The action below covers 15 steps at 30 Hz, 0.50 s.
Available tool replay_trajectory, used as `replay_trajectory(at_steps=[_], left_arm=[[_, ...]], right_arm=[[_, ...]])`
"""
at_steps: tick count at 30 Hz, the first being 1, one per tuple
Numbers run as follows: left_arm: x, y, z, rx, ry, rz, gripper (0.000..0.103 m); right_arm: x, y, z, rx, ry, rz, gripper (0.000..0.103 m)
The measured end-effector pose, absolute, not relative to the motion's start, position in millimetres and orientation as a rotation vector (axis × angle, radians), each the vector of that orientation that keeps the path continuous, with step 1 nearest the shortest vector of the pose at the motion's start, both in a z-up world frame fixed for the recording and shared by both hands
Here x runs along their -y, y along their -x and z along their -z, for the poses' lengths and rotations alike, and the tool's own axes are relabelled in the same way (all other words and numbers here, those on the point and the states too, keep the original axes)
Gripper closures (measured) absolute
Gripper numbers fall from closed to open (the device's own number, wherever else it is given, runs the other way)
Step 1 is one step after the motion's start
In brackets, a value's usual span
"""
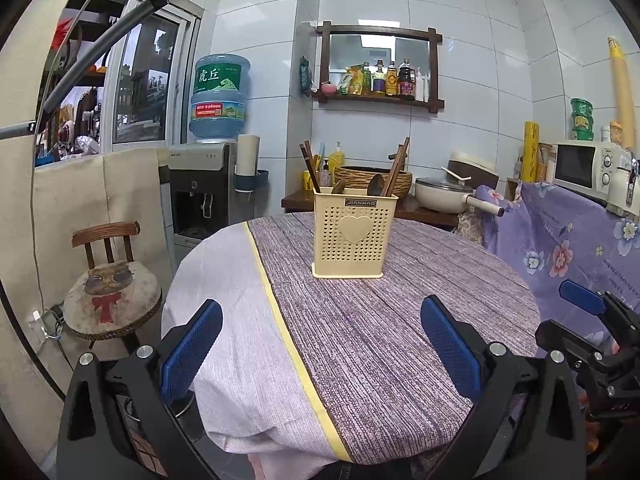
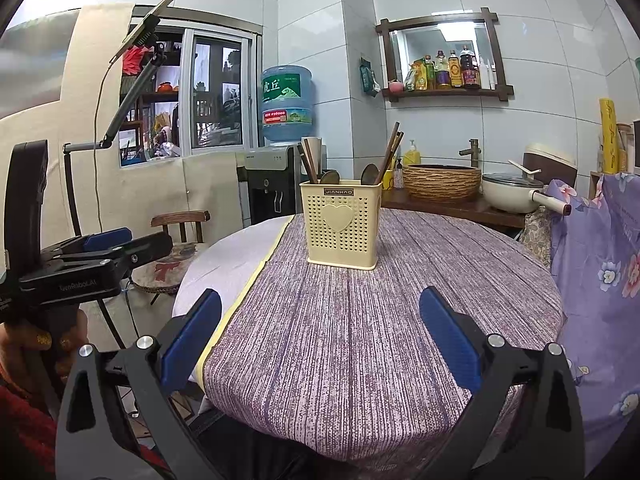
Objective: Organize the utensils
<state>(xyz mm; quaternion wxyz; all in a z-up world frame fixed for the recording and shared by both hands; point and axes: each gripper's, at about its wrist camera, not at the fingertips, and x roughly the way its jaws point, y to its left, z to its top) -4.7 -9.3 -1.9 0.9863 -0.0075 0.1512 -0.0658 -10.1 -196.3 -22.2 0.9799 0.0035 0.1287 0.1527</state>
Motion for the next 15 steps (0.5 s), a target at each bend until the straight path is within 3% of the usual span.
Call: replay_trajectory(at_steps=[15], left_arm=[[9.5,3.6,-1.7,-0.317,0.010,0.132,0.005]], right_arm=[[195.6,10.1,23.2,-0.262,-0.009,-0.306,0.005]])
